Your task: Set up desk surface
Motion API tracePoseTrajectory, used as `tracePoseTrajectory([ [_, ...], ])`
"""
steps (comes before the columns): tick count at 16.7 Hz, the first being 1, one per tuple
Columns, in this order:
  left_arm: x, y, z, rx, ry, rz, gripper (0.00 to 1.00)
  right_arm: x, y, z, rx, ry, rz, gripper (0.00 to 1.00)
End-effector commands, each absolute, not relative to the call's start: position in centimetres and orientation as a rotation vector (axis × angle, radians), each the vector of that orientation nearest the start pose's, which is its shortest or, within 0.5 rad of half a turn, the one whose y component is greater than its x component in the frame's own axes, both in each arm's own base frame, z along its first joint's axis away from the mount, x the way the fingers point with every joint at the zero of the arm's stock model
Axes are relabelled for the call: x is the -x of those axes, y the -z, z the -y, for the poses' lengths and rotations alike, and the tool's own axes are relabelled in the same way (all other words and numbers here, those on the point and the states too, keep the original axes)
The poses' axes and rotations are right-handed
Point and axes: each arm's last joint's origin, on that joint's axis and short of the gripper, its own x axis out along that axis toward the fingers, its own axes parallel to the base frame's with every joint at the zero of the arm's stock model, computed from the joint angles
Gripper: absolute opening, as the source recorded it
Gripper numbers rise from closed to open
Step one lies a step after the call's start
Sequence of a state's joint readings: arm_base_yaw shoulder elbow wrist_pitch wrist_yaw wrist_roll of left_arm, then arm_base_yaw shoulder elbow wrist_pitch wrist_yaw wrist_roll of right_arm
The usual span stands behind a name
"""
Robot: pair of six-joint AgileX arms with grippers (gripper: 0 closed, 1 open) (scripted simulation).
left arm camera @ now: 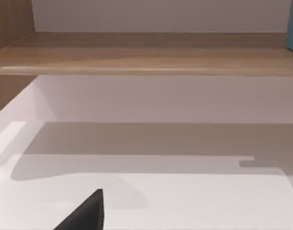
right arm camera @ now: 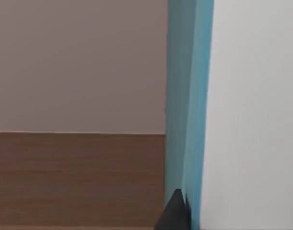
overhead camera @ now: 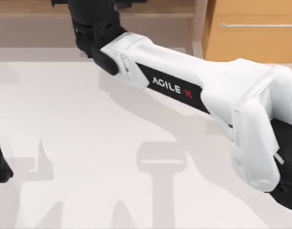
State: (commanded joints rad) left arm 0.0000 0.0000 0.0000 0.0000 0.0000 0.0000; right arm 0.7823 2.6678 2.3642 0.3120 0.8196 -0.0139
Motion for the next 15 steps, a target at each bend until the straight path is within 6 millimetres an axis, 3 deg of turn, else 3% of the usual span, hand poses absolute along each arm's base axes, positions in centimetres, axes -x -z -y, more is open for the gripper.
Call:
tracePoseTrajectory([
  [6,-10.6,-16.0,0.1,0.000,0.000,0.000,1.00,-43.0,-20.7,-41.7,0.012,0.003,0.010,0.00],
  [15,-10.6,-16.0,0.1,0.000,0.000,0.000,1.00,-39.5,-22.1,-41.7,0.011,0.003,0.012,0.00],
])
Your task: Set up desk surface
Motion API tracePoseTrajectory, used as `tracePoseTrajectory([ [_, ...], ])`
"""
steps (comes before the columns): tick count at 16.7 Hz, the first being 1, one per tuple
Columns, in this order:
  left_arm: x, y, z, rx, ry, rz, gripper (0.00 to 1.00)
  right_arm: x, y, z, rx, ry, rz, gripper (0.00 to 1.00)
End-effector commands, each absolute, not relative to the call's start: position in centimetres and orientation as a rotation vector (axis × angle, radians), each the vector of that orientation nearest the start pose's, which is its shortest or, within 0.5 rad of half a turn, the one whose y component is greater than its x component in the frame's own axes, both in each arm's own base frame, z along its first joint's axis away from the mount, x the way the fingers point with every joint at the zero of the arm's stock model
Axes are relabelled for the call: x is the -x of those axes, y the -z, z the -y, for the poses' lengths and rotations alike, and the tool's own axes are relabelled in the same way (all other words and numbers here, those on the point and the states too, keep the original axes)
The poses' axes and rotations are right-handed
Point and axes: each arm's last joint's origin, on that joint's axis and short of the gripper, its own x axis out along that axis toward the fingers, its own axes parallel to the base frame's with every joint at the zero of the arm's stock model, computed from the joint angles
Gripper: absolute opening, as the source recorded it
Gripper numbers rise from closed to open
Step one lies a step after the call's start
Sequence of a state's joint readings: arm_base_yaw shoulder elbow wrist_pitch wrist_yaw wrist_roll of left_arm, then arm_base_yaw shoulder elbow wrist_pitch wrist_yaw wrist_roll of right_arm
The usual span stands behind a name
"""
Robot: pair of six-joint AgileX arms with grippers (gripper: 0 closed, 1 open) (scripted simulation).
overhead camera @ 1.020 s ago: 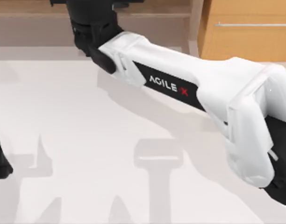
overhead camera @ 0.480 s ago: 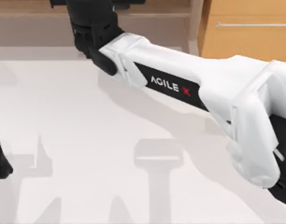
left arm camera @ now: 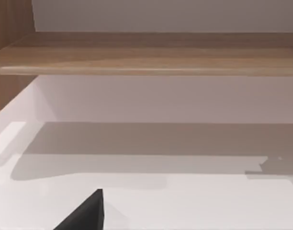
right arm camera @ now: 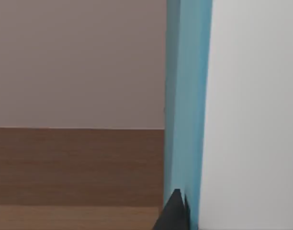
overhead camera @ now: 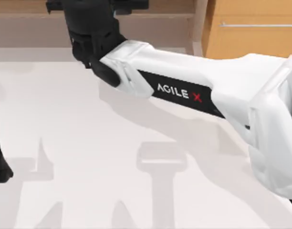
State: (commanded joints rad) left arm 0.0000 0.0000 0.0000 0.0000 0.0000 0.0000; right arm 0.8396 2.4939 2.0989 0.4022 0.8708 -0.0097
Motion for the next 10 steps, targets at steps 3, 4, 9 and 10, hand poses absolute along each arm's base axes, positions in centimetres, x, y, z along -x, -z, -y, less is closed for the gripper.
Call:
tracePoseTrajectory([
  [3,-10.6,-16.0,0.1,0.000,0.000,0.000,1.00,-39.8,-21.9,-41.5,0.012,0.006,0.009,0.00],
  [4,-10.6,-16.0,0.1,0.000,0.000,0.000,1.00,-39.8,-21.9,-41.5,0.012,0.006,0.009,0.00],
  [9,-10.6,-16.0,0.1,0.000,0.000,0.000,1.00,-37.5,-22.9,-41.6,-0.002,-0.060,0.024,0.00],
  [10,-10.6,-16.0,0.1,0.000,0.000,0.000,1.00,-36.7,-23.0,-41.5,-0.004,-0.085,0.025,0.00],
])
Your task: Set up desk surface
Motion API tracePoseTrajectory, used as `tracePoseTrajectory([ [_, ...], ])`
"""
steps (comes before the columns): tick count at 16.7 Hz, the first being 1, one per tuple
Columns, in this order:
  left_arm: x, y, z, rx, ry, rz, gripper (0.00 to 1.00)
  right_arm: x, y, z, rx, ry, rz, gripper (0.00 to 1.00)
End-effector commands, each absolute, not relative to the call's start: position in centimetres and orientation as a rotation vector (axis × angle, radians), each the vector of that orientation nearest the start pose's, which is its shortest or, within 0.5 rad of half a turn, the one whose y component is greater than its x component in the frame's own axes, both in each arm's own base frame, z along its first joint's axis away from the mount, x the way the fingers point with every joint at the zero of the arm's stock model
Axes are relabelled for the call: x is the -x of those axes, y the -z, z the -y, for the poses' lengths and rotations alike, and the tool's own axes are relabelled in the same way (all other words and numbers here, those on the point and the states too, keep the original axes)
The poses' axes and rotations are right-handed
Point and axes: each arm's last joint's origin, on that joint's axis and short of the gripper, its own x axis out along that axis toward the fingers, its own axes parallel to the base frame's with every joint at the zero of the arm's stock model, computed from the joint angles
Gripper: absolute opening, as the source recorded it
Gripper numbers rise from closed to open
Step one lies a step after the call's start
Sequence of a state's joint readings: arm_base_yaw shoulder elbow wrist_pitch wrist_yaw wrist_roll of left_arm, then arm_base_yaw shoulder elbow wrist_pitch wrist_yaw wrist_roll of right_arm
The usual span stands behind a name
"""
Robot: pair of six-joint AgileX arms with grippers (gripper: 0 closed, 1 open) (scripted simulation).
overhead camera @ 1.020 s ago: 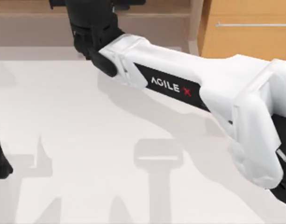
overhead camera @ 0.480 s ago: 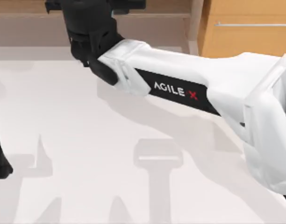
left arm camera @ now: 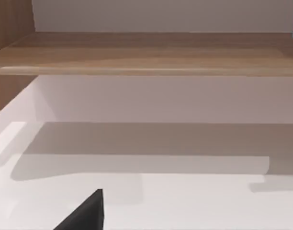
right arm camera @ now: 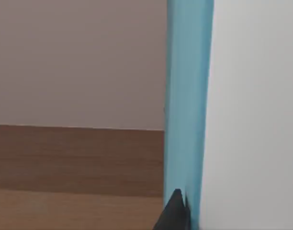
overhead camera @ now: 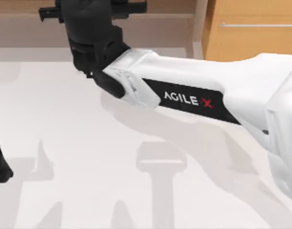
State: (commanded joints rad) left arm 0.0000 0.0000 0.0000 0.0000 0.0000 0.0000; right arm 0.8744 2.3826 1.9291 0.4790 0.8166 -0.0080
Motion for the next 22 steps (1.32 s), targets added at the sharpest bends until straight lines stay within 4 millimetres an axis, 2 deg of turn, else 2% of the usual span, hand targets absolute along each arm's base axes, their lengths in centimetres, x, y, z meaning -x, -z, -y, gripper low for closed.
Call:
tracePoseTrajectory([
  [3,-10.6,-16.0,0.1,0.000,0.000,0.000,1.00,-33.9,-22.9,-40.4,-0.009,-0.173,0.024,0.00],
  [5,-10.6,-16.0,0.1,0.000,0.000,0.000,1.00,-32.2,-22.8,-38.9,-0.019,-0.233,0.024,0.00],
  [9,-10.6,-16.0,0.1,0.000,0.000,0.000,1.00,-29.6,-23.5,-33.7,-0.082,-0.334,0.048,0.00],
  [12,-10.6,-16.0,0.1,0.000,0.000,0.000,1.00,-28.6,-24.2,-28.2,-0.158,-0.378,0.084,0.00],
  [15,-10.6,-16.0,0.1,0.000,0.000,0.000,1.00,-28.1,-24.1,-21.9,-0.237,-0.382,0.109,0.00],
  [18,-10.6,-16.0,0.1,0.000,0.000,0.000,1.00,-27.9,-23.2,-15.3,-0.318,-0.341,0.109,0.00],
  [22,-10.6,-16.0,0.1,0.000,0.000,0.000,1.00,-27.5,-20.8,-6.8,-0.448,-0.215,0.057,0.00],
])
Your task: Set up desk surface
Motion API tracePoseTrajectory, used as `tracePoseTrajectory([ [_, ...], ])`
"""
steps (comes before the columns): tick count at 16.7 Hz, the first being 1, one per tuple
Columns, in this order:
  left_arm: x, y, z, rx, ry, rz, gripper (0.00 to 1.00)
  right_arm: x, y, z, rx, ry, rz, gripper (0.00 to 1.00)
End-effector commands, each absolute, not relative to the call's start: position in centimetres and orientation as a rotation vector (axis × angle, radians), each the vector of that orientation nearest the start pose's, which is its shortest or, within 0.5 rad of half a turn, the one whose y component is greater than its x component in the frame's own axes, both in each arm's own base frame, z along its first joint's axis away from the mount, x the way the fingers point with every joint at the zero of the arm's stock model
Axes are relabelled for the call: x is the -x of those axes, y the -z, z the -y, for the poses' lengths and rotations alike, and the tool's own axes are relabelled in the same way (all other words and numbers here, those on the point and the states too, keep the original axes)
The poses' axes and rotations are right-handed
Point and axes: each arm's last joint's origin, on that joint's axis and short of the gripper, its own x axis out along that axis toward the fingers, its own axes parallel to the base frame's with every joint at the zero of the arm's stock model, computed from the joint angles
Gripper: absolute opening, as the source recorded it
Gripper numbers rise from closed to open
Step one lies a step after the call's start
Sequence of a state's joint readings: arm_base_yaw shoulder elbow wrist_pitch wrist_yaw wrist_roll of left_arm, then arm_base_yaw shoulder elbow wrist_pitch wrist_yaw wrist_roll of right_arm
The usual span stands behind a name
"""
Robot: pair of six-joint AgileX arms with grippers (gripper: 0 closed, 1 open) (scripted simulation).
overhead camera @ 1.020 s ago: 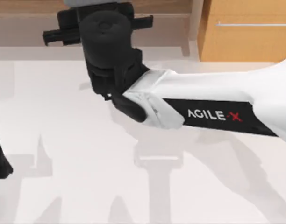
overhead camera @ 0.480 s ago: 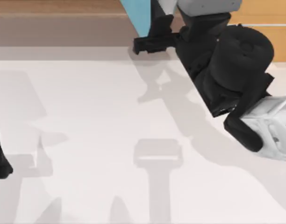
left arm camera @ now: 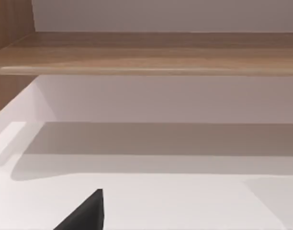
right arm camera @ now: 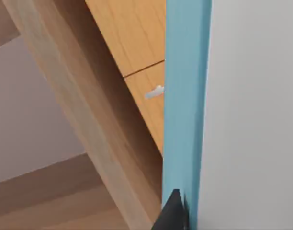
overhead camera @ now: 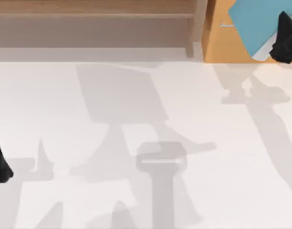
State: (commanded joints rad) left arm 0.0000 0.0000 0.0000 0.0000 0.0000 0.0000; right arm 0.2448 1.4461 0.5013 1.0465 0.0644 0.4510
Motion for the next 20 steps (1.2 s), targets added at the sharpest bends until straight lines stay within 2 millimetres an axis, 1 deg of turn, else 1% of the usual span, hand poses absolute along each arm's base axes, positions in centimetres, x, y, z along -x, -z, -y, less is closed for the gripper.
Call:
tracePoseTrajectory([
  [3,-10.6,-16.0,0.1,0.000,0.000,0.000,1.00,-27.0,-18.6,-1.0,-0.589,-0.081,-0.012,0.00],
  [6,-10.6,-16.0,0.1,0.000,0.000,0.000,1.00,-26.6,-16.7,4.1,-0.773,0.063,-0.075,0.00],
  [9,-10.6,-16.0,0.1,0.000,0.000,0.000,1.00,-26.7,-15.6,8.5,-0.984,0.179,-0.113,0.00],
  [11,-10.6,-16.0,0.1,0.000,0.000,0.000,1.00,-27.4,-15.4,11.1,-1.123,0.225,-0.122,0.00],
  [13,-10.6,-16.0,0.1,0.000,0.000,0.000,1.00,-28.6,-15.5,13.3,-1.251,0.245,-0.127,0.00],
  [16,-10.6,-16.0,0.1,0.000,0.000,0.000,1.00,-30.8,-15.7,15.8,-1.410,0.246,-0.142,0.00],
  [18,-10.6,-16.0,0.1,0.000,0.000,0.000,1.00,-32.3,-15.7,16.9,-1.488,0.235,-0.157,0.00],
  [20,-10.6,-16.0,0.1,0.000,0.000,0.000,1.00,-33.5,-15.5,17.5,-1.541,0.227,-0.177,0.00],
])
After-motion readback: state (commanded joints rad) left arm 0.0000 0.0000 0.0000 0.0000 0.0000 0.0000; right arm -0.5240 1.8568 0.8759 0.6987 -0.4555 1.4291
